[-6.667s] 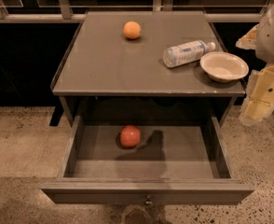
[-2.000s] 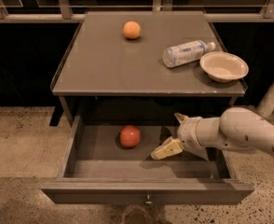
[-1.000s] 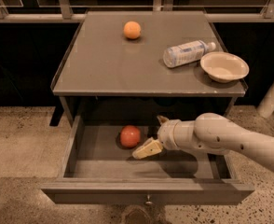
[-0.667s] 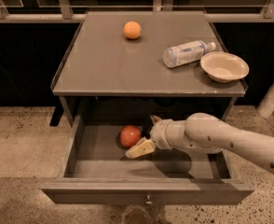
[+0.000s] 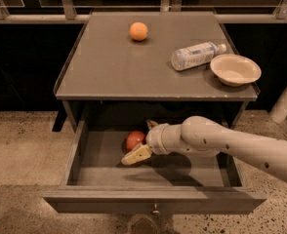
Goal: Pick apple from top drawer and place on counter
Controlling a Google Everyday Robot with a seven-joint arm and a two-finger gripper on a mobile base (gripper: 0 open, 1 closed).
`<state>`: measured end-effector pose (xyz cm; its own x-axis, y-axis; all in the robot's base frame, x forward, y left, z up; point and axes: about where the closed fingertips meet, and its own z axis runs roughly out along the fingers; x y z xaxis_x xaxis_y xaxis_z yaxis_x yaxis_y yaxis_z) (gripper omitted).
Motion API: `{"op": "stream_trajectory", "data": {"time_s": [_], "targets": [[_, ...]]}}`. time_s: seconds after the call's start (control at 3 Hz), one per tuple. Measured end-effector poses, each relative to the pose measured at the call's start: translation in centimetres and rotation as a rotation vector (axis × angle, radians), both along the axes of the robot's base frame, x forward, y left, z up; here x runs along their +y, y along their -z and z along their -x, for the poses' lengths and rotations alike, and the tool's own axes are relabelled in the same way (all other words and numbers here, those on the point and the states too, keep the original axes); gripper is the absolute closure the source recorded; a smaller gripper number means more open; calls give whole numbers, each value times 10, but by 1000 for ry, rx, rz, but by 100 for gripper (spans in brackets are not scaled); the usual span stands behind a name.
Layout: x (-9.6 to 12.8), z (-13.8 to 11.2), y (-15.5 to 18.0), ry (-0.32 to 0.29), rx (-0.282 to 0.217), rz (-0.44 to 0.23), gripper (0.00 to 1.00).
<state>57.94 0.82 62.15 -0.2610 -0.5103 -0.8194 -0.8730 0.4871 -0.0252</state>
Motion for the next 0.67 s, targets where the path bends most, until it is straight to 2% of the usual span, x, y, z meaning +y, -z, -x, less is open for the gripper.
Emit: {"op": "stream_trajectory", "data": {"time_s": [0.33, 0.67], "targets": [[0, 0, 0, 0, 0, 0, 19], [0, 0, 0, 0, 0, 0, 42]]}}
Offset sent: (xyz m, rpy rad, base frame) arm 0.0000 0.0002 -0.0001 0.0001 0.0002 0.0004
